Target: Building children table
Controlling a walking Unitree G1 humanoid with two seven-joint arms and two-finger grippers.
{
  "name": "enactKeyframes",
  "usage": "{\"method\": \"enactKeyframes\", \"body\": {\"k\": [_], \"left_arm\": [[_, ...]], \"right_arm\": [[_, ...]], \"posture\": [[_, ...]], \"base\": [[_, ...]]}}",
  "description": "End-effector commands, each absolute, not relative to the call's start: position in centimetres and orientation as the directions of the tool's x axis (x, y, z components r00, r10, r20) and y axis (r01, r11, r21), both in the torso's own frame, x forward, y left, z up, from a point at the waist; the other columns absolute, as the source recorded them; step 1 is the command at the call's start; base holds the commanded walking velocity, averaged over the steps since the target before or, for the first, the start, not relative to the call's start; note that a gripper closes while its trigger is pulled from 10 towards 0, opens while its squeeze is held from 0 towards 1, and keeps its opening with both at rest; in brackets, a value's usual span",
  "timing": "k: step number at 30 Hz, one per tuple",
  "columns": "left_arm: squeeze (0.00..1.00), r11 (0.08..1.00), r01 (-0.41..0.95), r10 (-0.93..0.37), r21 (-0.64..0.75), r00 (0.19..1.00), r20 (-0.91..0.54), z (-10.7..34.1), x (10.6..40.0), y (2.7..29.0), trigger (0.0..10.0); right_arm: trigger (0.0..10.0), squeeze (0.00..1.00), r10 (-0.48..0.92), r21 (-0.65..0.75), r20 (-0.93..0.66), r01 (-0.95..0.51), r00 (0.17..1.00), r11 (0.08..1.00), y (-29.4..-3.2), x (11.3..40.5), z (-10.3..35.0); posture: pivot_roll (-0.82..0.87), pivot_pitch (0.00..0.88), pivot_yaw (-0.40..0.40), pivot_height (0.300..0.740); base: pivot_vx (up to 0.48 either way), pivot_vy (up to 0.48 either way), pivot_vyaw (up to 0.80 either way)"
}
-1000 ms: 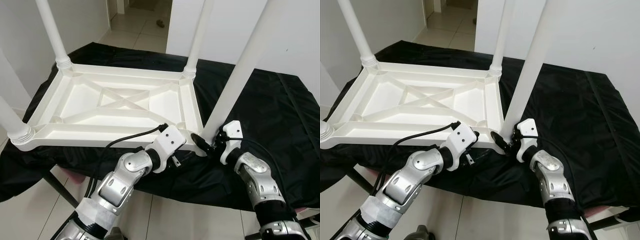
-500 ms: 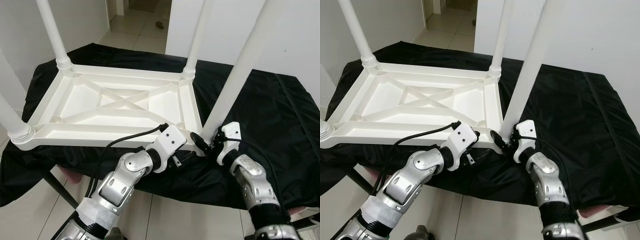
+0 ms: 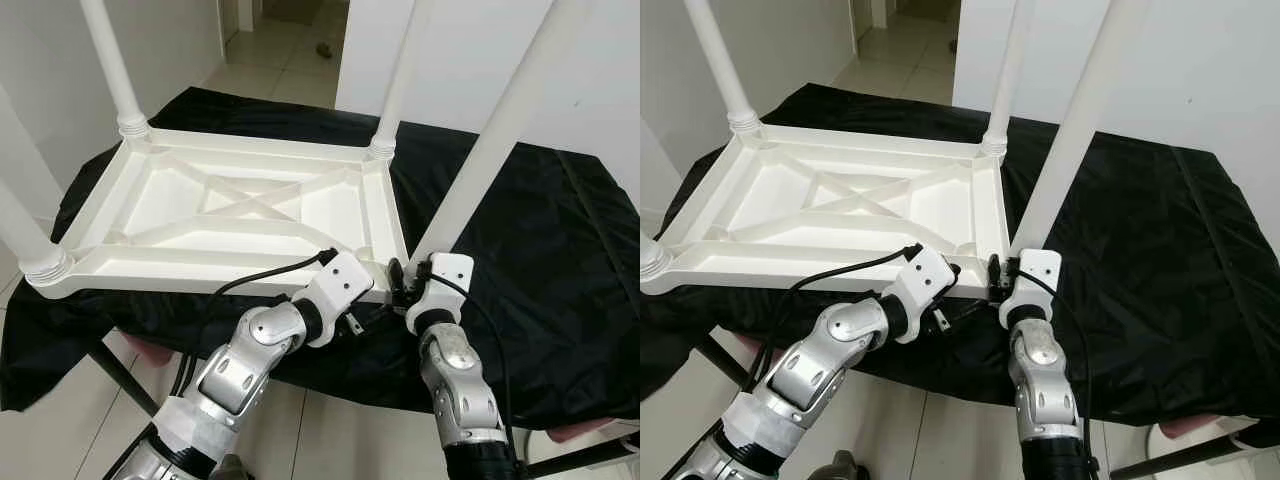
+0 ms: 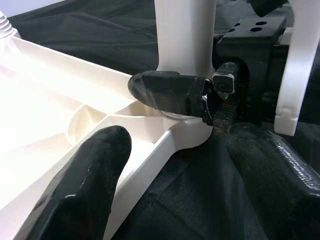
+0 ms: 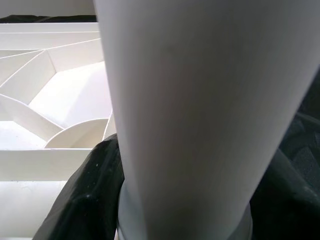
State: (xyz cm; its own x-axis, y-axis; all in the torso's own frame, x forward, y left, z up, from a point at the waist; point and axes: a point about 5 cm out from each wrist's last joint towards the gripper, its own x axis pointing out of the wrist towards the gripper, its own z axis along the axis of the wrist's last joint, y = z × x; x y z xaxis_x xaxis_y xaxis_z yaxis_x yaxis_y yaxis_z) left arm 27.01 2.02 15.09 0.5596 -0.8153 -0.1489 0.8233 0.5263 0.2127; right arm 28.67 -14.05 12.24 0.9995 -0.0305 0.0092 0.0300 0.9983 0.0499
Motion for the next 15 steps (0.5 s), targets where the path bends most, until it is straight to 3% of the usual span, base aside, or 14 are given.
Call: {"method": "enactKeyframes", "body": {"k": [1, 2, 8, 9, 15], "left_arm": [[0.00, 0.496, 0.844, -0.832, 0.203, 0.529, -0.166, 14.8, 26.9, 1.8, 10.0], [0.00, 0.492, 0.846, -0.834, 0.205, 0.526, -0.169, 14.7, 26.9, 1.8, 10.0], [0.00, 0.488, 0.848, -0.836, 0.207, 0.522, -0.167, 14.7, 26.9, 1.6, 10.0], [0.00, 0.489, 0.848, -0.836, 0.207, 0.523, -0.165, 14.8, 26.9, 1.6, 10.0], [0.00, 0.491, 0.846, -0.836, 0.210, 0.525, -0.161, 14.8, 26.9, 1.6, 10.0]], "right_arm": [[1.5, 0.00, -0.039, 0.050, 0.023, 0.038, 0.999, 0.998, -14.3, 28.6, 12.7], [10.0, 0.00, -0.046, 0.061, 0.002, 0.046, 0.999, 0.997, -14.5, 28.6, 12.5], [10.0, 0.00, -0.030, 0.043, -0.002, 0.030, 1.000, 0.999, -14.8, 28.9, 12.7], [10.0, 1.00, -0.020, 0.046, 0.005, 0.020, 1.000, 0.999, -15.1, 29.1, 12.8], [10.0, 1.00, 0.069, 0.042, 0.038, -0.071, 0.997, 0.997, -15.6, 29.8, 13.5]], "posture": [[0.11, 0.006, -0.044, 0.740], [0.11, 0.003, -0.045, 0.740], [0.11, 0.000, -0.047, 0.740], [0.11, 0.000, -0.049, 0.740], [0.12, 0.000, -0.056, 0.740]], "base": [[0.000, 0.000, 0.00], [0.000, 0.000, 0.00], [0.000, 0.000, 0.00], [0.000, 0.000, 0.00], [0.000, 0.000, 0.00]]}}
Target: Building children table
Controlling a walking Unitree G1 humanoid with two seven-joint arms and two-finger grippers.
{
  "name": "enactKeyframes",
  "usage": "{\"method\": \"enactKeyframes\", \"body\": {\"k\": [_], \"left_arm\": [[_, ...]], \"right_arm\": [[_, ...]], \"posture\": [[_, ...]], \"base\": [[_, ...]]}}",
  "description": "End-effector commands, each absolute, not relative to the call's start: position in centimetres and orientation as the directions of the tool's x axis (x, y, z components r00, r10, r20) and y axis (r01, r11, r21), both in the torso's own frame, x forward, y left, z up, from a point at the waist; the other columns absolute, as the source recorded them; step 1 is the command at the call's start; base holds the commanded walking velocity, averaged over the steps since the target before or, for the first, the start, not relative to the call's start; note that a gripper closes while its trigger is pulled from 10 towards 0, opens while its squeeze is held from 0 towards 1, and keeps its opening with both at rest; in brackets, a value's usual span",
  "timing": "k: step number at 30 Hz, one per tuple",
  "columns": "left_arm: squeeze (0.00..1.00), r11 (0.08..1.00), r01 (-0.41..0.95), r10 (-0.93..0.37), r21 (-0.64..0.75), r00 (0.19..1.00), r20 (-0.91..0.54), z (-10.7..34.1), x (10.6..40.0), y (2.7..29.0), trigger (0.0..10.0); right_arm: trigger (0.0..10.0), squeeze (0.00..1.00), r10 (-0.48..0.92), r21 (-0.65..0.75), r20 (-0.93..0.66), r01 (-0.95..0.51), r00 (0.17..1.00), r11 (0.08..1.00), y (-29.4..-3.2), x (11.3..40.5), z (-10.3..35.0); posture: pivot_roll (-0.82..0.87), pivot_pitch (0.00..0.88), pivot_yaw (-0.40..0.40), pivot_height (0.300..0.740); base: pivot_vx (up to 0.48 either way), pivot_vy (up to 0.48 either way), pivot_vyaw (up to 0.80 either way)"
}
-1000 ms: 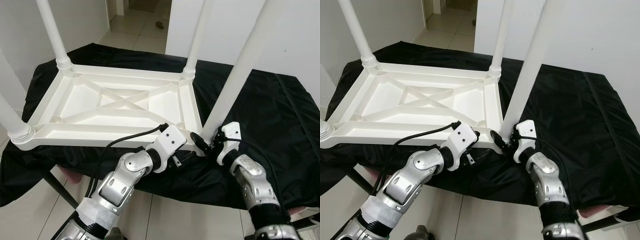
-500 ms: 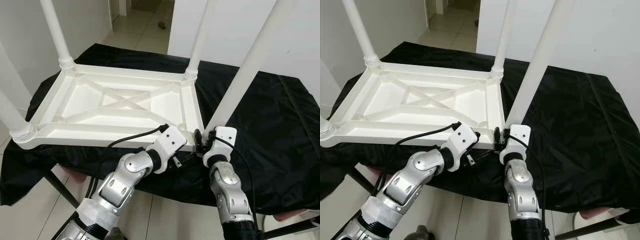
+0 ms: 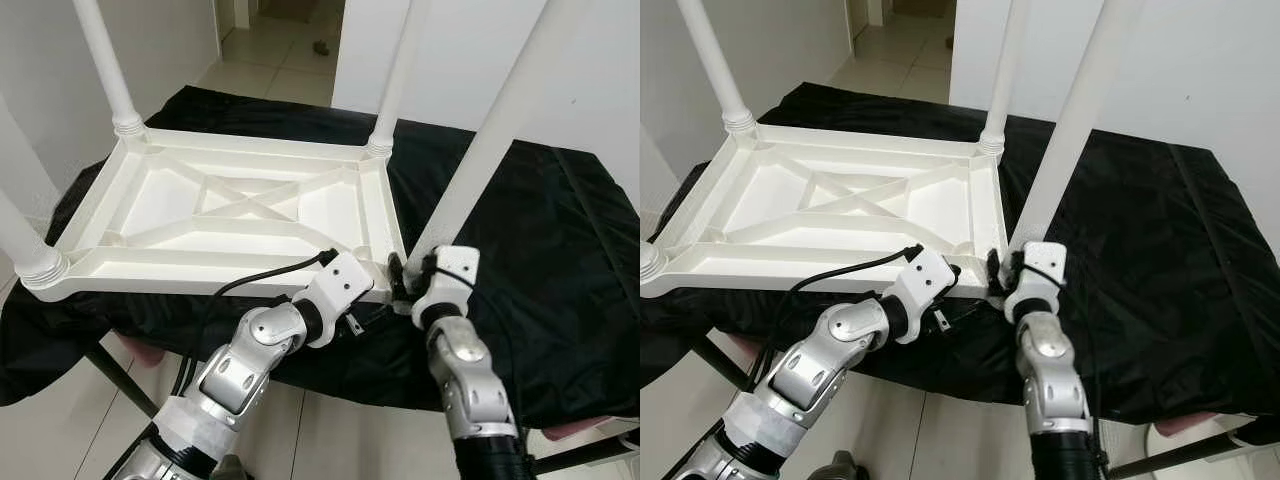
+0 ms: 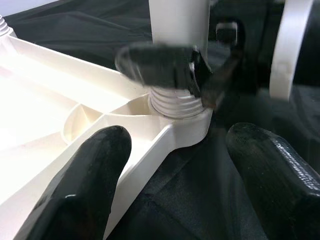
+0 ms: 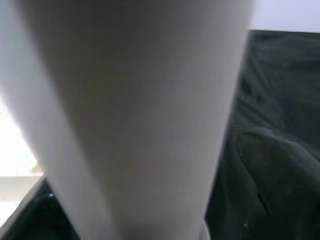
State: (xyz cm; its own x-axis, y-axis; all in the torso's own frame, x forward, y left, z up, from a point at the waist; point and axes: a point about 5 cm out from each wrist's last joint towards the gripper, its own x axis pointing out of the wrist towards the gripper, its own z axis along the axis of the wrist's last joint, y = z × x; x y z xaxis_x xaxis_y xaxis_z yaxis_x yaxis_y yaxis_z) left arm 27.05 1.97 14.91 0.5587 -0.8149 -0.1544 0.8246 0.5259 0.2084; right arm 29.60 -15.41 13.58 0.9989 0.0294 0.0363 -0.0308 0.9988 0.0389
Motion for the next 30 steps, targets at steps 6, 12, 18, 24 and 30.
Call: {"method": "enactKeyframes", "body": {"k": [6, 12, 18, 24, 30], "left_arm": [[0.00, 0.494, 0.842, -0.832, 0.217, 0.530, -0.162, 14.8, 27.0, 1.6, 10.0], [0.00, 0.497, 0.839, -0.831, 0.222, 0.534, -0.157, 15.0, 27.2, 1.6, 10.0], [0.00, 0.504, 0.832, -0.826, 0.231, 0.543, -0.151, 15.3, 27.6, 1.8, 10.0], [0.00, 0.506, 0.830, -0.825, 0.234, 0.545, -0.147, 15.4, 27.6, 1.7, 10.0], [0.00, 0.506, 0.828, -0.824, 0.243, 0.547, -0.147, 15.5, 27.7, 1.7, 10.0]], "right_arm": [[10.0, 1.00, 0.243, 0.024, 0.051, -0.245, 0.969, 0.969, -15.9, 30.2, 14.1], [10.0, 0.00, 0.420, -0.059, 0.039, -0.417, 0.907, 0.907, -15.9, 30.8, 14.1], [3.1, 0.00, 0.522, -0.118, -0.014, -0.520, 0.853, 0.846, -16.2, 31.7, 13.1], [0.0, 0.00, 0.558, -0.097, -0.042, -0.559, 0.829, 0.823, -16.5, 31.9, 12.2], [0.0, 0.00, 0.584, -0.079, -0.036, -0.585, 0.811, 0.807, -16.6, 31.7, 11.9]], "posture": [[0.12, 0.000, -0.059, 0.740], [0.13, 0.000, -0.062, 0.740], [0.14, 0.000, -0.055, 0.740], [0.15, 0.000, -0.052, 0.740], [0.15, 0.000, -0.048, 0.740]], "base": [[0.000, 0.000, 0.00], [0.000, 0.000, 0.00], [0.000, 0.000, 0.00], [0.000, 0.000, 0.00], [0.000, 0.000, 0.00]]}}
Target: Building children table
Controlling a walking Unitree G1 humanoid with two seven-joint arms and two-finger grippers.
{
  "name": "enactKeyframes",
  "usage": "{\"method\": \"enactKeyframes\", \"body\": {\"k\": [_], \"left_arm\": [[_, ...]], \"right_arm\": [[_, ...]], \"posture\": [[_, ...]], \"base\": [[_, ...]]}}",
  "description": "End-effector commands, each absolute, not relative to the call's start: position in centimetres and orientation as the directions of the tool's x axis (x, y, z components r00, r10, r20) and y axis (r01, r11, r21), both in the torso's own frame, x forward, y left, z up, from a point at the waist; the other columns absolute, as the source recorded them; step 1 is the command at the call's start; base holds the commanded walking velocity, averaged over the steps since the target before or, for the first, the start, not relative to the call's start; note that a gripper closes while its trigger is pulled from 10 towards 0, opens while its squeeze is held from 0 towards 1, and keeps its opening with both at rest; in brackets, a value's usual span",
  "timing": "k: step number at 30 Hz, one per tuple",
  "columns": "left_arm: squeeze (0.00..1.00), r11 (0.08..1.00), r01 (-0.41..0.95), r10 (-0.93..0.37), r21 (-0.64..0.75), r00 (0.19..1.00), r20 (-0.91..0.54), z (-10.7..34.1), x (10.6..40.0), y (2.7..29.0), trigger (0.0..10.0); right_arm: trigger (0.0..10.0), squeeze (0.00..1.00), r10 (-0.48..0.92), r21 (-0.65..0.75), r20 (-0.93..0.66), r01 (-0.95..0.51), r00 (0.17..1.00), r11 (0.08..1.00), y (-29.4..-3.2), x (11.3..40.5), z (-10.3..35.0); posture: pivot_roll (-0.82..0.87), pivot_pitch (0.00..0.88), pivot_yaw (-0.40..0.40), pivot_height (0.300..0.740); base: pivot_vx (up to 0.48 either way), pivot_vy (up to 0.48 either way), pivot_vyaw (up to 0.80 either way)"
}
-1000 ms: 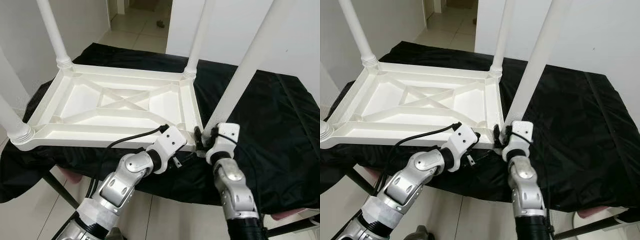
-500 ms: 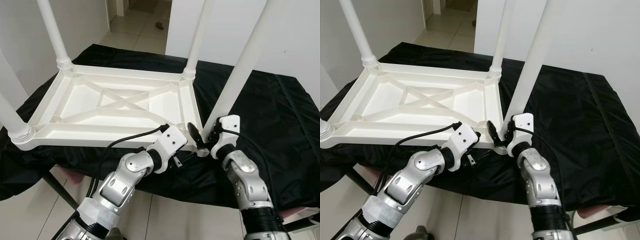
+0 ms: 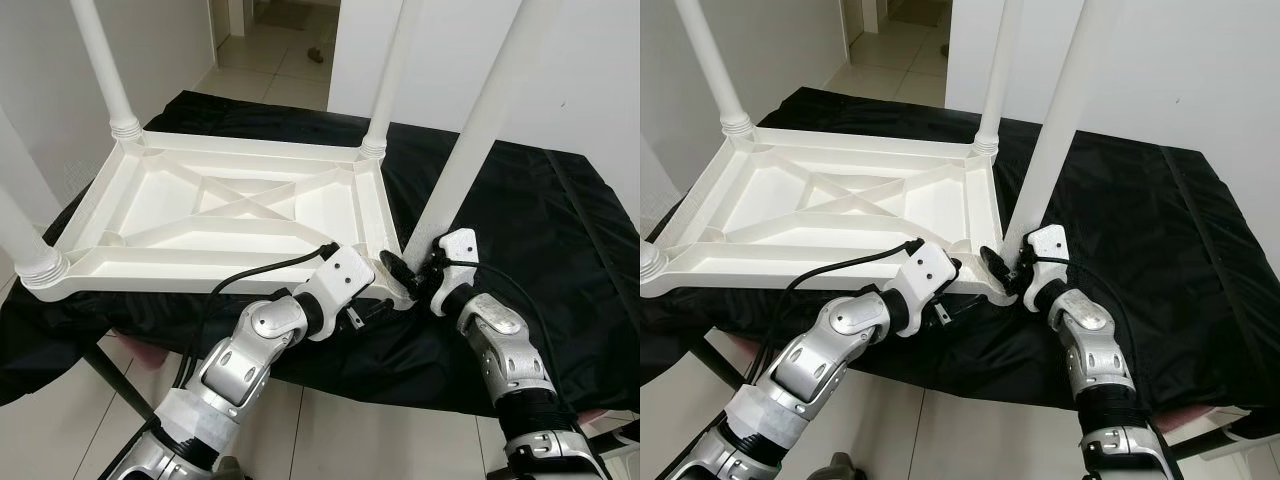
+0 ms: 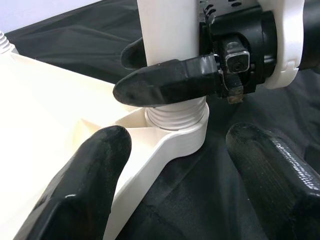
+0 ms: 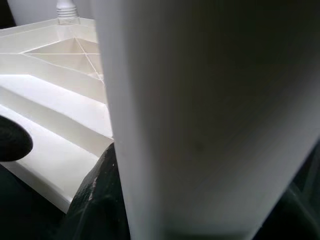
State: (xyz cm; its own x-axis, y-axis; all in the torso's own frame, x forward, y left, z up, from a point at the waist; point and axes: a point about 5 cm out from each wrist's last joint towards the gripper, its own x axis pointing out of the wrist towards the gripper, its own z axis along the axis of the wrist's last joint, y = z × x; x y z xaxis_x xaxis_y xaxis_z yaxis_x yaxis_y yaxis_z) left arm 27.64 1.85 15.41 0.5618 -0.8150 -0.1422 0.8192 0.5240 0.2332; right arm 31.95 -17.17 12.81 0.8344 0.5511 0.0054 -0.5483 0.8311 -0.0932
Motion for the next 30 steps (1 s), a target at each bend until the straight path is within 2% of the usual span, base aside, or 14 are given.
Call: {"method": "enactKeyframes", "body": {"k": [1, 4, 5, 6, 7, 11, 14, 22, 24, 25, 26, 27, 28, 30], "left_arm": [[0.00, 0.505, 0.828, -0.825, 0.245, 0.546, -0.145, 15.5, 27.7, 1.6, 10.0], [0.00, 0.503, 0.828, -0.826, 0.247, 0.545, -0.143, 15.6, 27.8, 1.5, 10.0], [0.00, 0.502, 0.829, -0.828, 0.248, 0.543, -0.141, 15.7, 27.9, 1.5, 10.0], [0.00, 0.502, 0.829, -0.828, 0.248, 0.543, -0.141, 15.7, 27.9, 1.5, 10.0], [0.00, 0.498, 0.830, -0.830, 0.252, 0.540, -0.140, 15.8, 27.9, 1.5, 10.0], [0.00, 0.495, 0.831, -0.831, 0.254, 0.538, -0.140, 15.8, 28.0, 1.4, 10.0], [0.00, 0.507, 0.827, -0.825, 0.243, 0.547, -0.139, 16.0, 28.5, 1.4, 10.0], [0.00, 0.510, 0.826, -0.823, 0.240, 0.550, -0.146, 15.9, 28.5, 1.6, 10.0], [0.00, 0.506, 0.831, -0.824, 0.231, 0.545, -0.155, 15.7, 28.3, 1.9, 10.0], [0.00, 0.506, 0.831, -0.824, 0.231, 0.545, -0.155, 15.7, 28.3, 1.9, 10.0], [0.00, 0.504, 0.836, -0.827, 0.216, 0.539, -0.157, 15.4, 28.4, 2.0, 10.0], [0.00, 0.504, 0.836, -0.827, 0.216, 0.539, -0.157, 15.4, 28.4, 2.0, 10.0], [0.00, 0.517, 0.834, -0.824, 0.192, 0.546, -0.153, 15.1, 28.6, 2.2, 10.0], [0.00, 0.530, 0.828, -0.816, 0.183, 0.557, -0.153, 14.9, 29.0, 2.5, 10.0]], "right_arm": [[0.0, 0.00, 0.586, -0.079, -0.031, -0.587, 0.809, 0.806, -16.6, 31.7, 11.8], [0.0, 0.00, 0.589, -0.072, -0.028, -0.589, 0.808, 0.805, -16.5, 31.7, 11.7], [1.5, 0.00, 0.589, -0.068, -0.023, -0.589, 0.808, 0.805, -16.4, 31.7, 11.6], [1.5, 0.00, 0.589, -0.068, -0.023, -0.589, 0.808, 0.805, -16.4, 31.7, 11.6], [10.0, 0.00, 0.582, -0.063, -0.018, -0.581, 0.813, 0.811, -16.3, 31.8, 11.5], [10.0, 0.00, 0.561, -0.056, -0.010, -0.561, 0.828, 0.826, -16.2, 31.8, 11.5], [10.0, 0.00, 0.432, -0.062, -0.010, -0.432, 0.902, 0.900, -15.7, 32.0, 11.5], [10.0, 0.00, 0.355, -0.041, 0.005, -0.354, 0.935, 0.934, -15.5, 32.2, 11.6], [10.0, 0.00, 0.206, -0.005, 0.026, -0.206, 0.978, 0.979, -15.2, 32.0, 11.7], [10.0, 0.00, 0.206, -0.005, 0.026, -0.206, 0.978, 0.979, -15.2, 32.0, 11.7], [10.0, 0.00, 0.124, -0.003, 0.035, -0.124, 0.992, 0.992, -14.9, 31.7, 11.8], [10.0, 0.00, 0.124, -0.003, 0.035, -0.124, 0.992, 0.992, -14.9, 31.7, 11.8], [10.0, 0.00, 0.050, 0.026, 0.048, -0.052, 0.998, 0.998, -14.8, 31.3, 12.0], [10.0, 0.00, 0.004, 0.039, 0.065, -0.006, 0.998, 0.999, -14.6, 30.9, 12.2]], "posture": [[0.15, 0.000, -0.042, 0.740], [0.15, 0.000, -0.042, 0.740], [0.15, 0.000, -0.039, 0.740], [0.15, 0.000, -0.039, 0.740], [0.15, 0.000, -0.034, 0.740], [0.14, 0.000, -0.025, 0.740], [0.12, 0.000, 0.006, 0.740], [0.11, 0.000, 0.018, 0.740], [0.10, 0.000, 0.024, 0.740], [0.10, 0.000, 0.024, 0.740], [0.09, 0.000, 0.019, 0.740], [0.09, 0.000, 0.019, 0.740], [0.08, 0.000, 0.017, 0.740], [0.06, 0.000, 0.021, 0.740]], "base": [[0.000, 0.000, 0.00], [0.000, 0.000, 0.00], [0.000, 0.000, 0.00], [0.000, 0.000, 0.00], [0.000, 0.000, 0.00], [0.000, 0.000, 0.00], [0.000, 0.000, 0.00], [0.000, 0.000, 0.00], [0.000, 0.000, 0.00], [0.000, 0.000, 0.00], [0.000, 0.000, 0.00], [0.000, 0.000, 0.00], [0.000, 0.000, 0.00], [0.000, 0.000, 0.00]]}}
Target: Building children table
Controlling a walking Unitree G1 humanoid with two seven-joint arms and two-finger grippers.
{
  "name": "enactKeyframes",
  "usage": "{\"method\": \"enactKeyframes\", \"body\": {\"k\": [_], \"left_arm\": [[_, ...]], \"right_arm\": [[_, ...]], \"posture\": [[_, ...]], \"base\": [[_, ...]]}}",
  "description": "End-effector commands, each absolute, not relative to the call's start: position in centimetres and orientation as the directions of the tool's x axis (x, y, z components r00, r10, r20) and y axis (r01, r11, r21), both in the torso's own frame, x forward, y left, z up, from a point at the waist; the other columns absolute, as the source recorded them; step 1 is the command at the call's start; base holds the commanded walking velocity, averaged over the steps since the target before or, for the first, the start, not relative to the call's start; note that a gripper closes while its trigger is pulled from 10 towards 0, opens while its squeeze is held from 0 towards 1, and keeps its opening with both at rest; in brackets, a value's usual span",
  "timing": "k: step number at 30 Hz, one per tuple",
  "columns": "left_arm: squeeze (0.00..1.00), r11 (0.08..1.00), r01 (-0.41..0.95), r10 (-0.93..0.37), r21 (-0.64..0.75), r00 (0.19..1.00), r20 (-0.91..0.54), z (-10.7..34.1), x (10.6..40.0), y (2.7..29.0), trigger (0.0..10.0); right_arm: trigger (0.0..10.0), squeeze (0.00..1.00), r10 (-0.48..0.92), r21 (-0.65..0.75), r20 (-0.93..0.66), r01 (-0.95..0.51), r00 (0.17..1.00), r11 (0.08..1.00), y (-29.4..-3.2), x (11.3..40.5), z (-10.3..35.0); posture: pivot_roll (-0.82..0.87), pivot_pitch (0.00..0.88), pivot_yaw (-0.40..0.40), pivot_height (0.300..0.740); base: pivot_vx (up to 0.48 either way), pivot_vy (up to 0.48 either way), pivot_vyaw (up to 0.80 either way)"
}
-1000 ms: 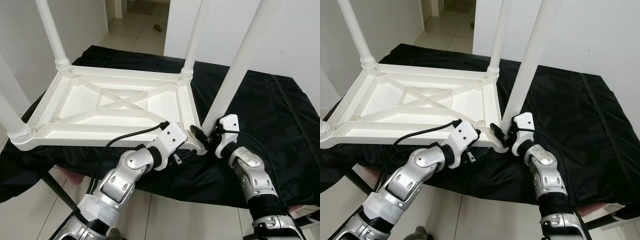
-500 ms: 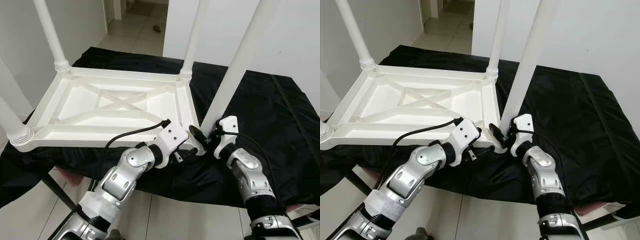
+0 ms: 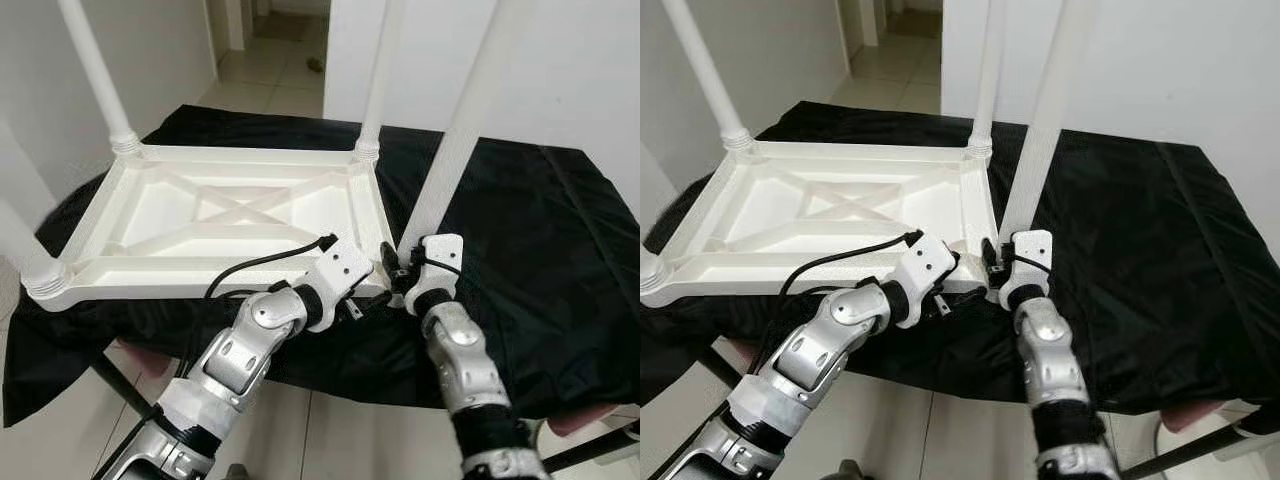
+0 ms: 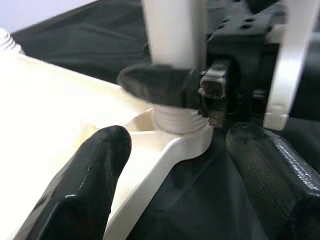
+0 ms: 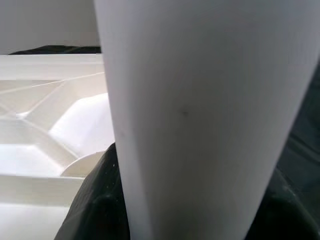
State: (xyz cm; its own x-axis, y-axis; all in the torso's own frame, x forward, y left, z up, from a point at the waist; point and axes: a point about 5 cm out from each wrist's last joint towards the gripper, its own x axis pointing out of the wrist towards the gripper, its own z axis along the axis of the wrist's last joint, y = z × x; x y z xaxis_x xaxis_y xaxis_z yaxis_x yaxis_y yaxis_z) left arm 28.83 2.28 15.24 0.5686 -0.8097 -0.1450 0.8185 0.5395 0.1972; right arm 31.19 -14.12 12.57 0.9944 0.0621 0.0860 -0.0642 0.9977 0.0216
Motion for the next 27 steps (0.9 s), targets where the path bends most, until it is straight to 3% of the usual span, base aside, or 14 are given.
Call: {"method": "enactKeyframes", "body": {"k": [1, 8, 17, 18, 27], "left_arm": [[0.00, 0.530, 0.828, -0.816, 0.183, 0.557, -0.153, 14.9, 29.0, 2.5, 10.0], [0.00, 0.562, 0.803, -0.795, 0.200, 0.591, -0.138, 15.3, 30.3, 3.2, 10.0], [0.00, 0.570, 0.793, -0.787, 0.216, 0.602, -0.135, 15.4, 30.5, 3.3, 10.0], [0.00, 0.569, 0.793, -0.787, 0.219, 0.602, -0.134, 15.4, 30.5, 3.3, 10.0], [0.00, 0.574, 0.787, -0.782, 0.227, 0.609, -0.132, 15.4, 30.8, 3.7, 10.0]], "right_arm": [[10.0, 0.00, 0.004, 0.039, 0.065, -0.006, 0.998, 0.999, -14.6, 30.9, 12.2], [10.0, 0.00, -0.172, 0.066, 0.036, 0.170, 0.984, 0.983, -14.7, 29.9, 12.1], [10.0, 0.00, -0.137, 0.047, 0.087, 0.134, 0.987, 0.990, -14.7, 30.1, 13.3], [10.0, 1.00, -0.124, 0.050, 0.092, 0.120, 0.988, 0.992, -14.8, 30.2, 13.4], [10.0, 1.00, -0.038, 0.034, 0.136, 0.034, 0.990, 0.999, -15.6, 31.2, 14.5]], "posture": [[0.06, 0.000, 0.021, 0.740], [0.07, 0.000, -0.006, 0.740], [0.07, 0.000, -0.026, 0.740], [0.08, 0.000, -0.032, 0.740], [0.08, 0.000, -0.036, 0.740]], "base": [[0.000, 0.000, 0.00], [0.000, 0.000, 0.00], [0.000, 0.000, 0.00], [0.000, 0.000, 0.00], [0.000, 0.000, 0.00]]}}
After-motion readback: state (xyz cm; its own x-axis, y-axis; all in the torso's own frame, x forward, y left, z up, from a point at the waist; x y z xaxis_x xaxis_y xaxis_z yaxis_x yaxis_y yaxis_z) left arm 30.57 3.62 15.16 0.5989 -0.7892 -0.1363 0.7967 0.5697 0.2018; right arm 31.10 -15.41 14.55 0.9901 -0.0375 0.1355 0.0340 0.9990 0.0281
